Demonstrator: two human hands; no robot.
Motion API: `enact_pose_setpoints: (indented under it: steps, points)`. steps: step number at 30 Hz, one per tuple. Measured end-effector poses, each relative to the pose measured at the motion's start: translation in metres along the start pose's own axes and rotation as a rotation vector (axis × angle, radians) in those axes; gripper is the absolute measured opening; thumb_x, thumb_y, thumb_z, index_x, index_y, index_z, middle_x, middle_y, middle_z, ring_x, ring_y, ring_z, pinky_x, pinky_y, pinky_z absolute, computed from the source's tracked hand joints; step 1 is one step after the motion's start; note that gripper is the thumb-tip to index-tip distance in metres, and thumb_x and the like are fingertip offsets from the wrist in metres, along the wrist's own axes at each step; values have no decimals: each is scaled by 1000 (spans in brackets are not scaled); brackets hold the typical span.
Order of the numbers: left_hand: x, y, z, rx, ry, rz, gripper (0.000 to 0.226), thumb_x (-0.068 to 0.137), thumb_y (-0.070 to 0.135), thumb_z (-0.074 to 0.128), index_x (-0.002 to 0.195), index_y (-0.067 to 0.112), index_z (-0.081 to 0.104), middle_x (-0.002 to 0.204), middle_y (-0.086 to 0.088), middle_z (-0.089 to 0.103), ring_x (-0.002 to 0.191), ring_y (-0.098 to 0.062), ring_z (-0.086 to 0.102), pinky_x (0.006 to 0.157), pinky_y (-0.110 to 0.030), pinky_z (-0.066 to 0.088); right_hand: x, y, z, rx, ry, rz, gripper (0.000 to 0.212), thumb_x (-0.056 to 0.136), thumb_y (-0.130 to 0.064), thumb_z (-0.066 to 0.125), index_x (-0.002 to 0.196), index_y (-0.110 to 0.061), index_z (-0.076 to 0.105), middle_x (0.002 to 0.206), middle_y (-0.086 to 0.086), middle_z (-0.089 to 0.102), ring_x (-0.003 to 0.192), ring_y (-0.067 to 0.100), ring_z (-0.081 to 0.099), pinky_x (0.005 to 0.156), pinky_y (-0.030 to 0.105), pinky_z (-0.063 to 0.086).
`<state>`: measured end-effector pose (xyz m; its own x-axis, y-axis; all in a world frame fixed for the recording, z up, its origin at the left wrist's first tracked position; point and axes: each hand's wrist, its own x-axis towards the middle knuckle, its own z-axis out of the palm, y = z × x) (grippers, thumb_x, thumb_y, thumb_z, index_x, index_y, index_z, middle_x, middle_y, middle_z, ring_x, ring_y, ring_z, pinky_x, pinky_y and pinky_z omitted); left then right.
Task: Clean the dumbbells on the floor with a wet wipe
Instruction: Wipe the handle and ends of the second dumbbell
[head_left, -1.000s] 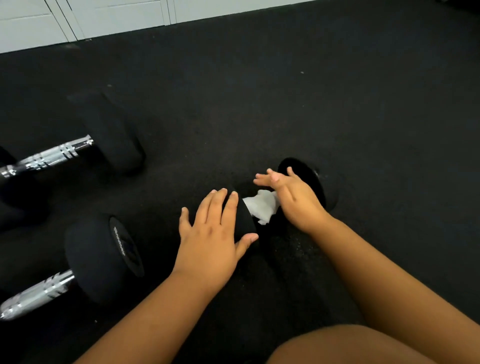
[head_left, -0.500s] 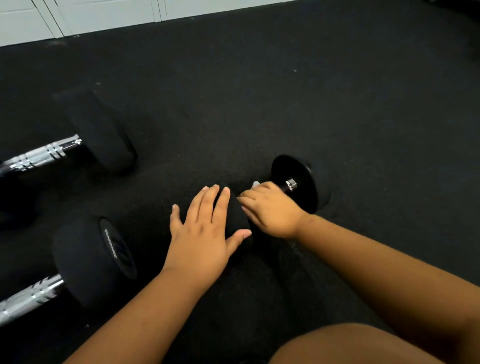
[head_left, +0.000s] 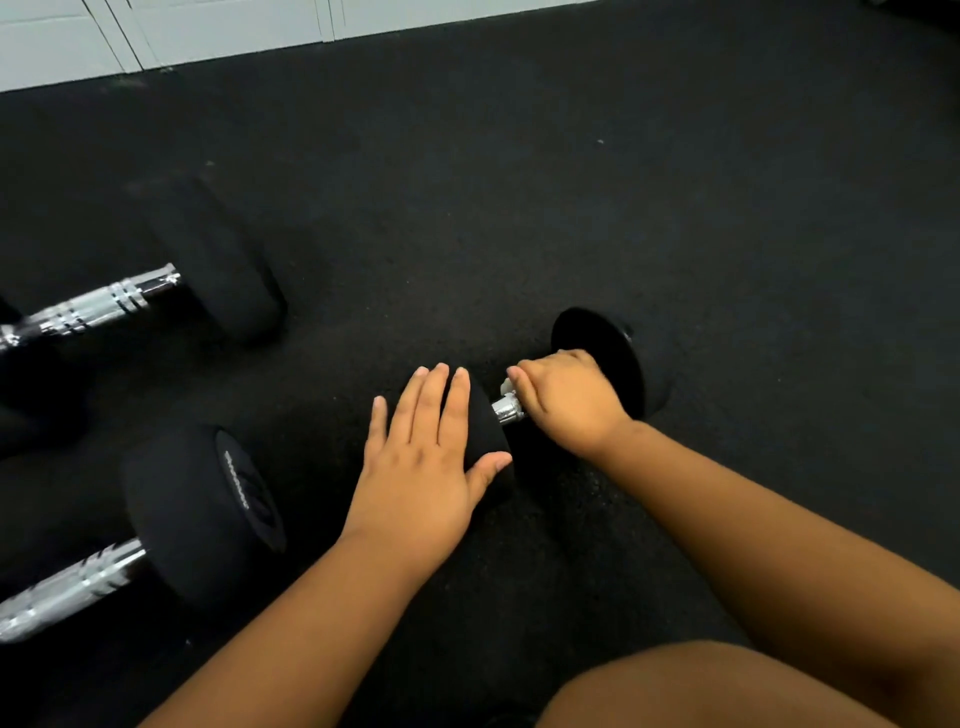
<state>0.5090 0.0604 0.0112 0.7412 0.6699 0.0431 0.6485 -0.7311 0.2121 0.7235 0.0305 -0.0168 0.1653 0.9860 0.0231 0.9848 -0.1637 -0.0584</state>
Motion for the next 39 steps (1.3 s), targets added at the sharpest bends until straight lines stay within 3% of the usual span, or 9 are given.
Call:
enact_pose_setpoints:
  steps: [5, 8, 11, 15, 19, 25, 30, 33, 39]
  points:
    - [2, 0, -4, 2, -52, -1, 80, 90, 63, 20, 149, 9, 22, 154, -11, 31, 144, -26, 26, 112, -53, 24, -8, -17, -9, 402, 46, 4, 37, 100, -36, 37, 86, -15, 64, 84, -4, 69, 83, 13, 65, 80, 34, 49]
    - [3, -1, -6, -16, -96, -15, 84, 87, 66, 8, 153, 14, 4, 161, -6, 10, 148, -21, 5, 117, -50, 8, -31, -36, -28, 826, 206, 238, 29, 102, -28, 44, 90, -14, 66, 85, -11, 68, 85, -1, 64, 76, 19, 48]
    - [6, -3, -10, -32, -111, -48, 87, 83, 68, 1, 153, 17, -2, 161, -2, 3, 148, -18, -2, 117, -51, 4, -61, -52, -26, 1082, 269, 618, 35, 101, -30, 45, 87, -6, 66, 77, -2, 67, 72, 8, 61, 69, 27, 49]
    - [10, -3, -14, -45, -130, -75, 83, 88, 68, 6, 153, 18, -5, 161, 0, -2, 148, -16, -6, 118, -51, 4, -67, -31, 0, 1839, 35, 1503, 47, 100, -44, 40, 116, -5, 60, 108, 19, 67, 99, 31, 66, 83, 42, 53]
    - [10, -1, -18, -57, -157, -80, 83, 87, 65, 13, 153, 18, -7, 161, 1, -5, 148, -15, -9, 118, -51, 3, -57, -32, -11, 2372, 392, 1394, 49, 99, -31, 30, 123, 7, 50, 127, 28, 56, 124, 40, 52, 110, 49, 36]
    - [7, 0, -15, -60, -153, -83, 80, 90, 66, 10, 152, 19, -7, 161, 0, -4, 148, -16, -9, 118, -53, 6, -28, -57, -22, 2235, 561, 1277, 38, 95, 6, 34, 126, 2, 55, 130, 19, 58, 123, 29, 55, 108, 39, 40]
    - [9, 2, -17, -65, -173, -110, 81, 90, 65, 13, 152, 20, -11, 161, 2, -9, 147, -14, -13, 119, -51, 2, -9, -62, -14, 2048, 481, 1292, 30, 100, -16, 49, 126, -2, 52, 120, 19, 62, 110, 31, 62, 97, 47, 49]
    - [10, 3, -18, -66, -172, -123, 82, 87, 65, 12, 152, 19, -10, 161, 1, -7, 147, -14, -11, 119, -51, 4, 9, -56, -15, 2055, 456, 1341, 28, 100, -25, 50, 120, -5, 50, 99, 16, 59, 92, 30, 64, 89, 48, 52]
    - [15, 1, -20, -65, -204, -135, 83, 86, 66, 11, 152, 20, -9, 161, 3, -7, 147, -14, -11, 118, -52, 4, 14, -49, -16, 2112, 416, 1352, 36, 100, -45, 42, 113, -11, 45, 97, 16, 58, 84, 32, 64, 87, 50, 52]
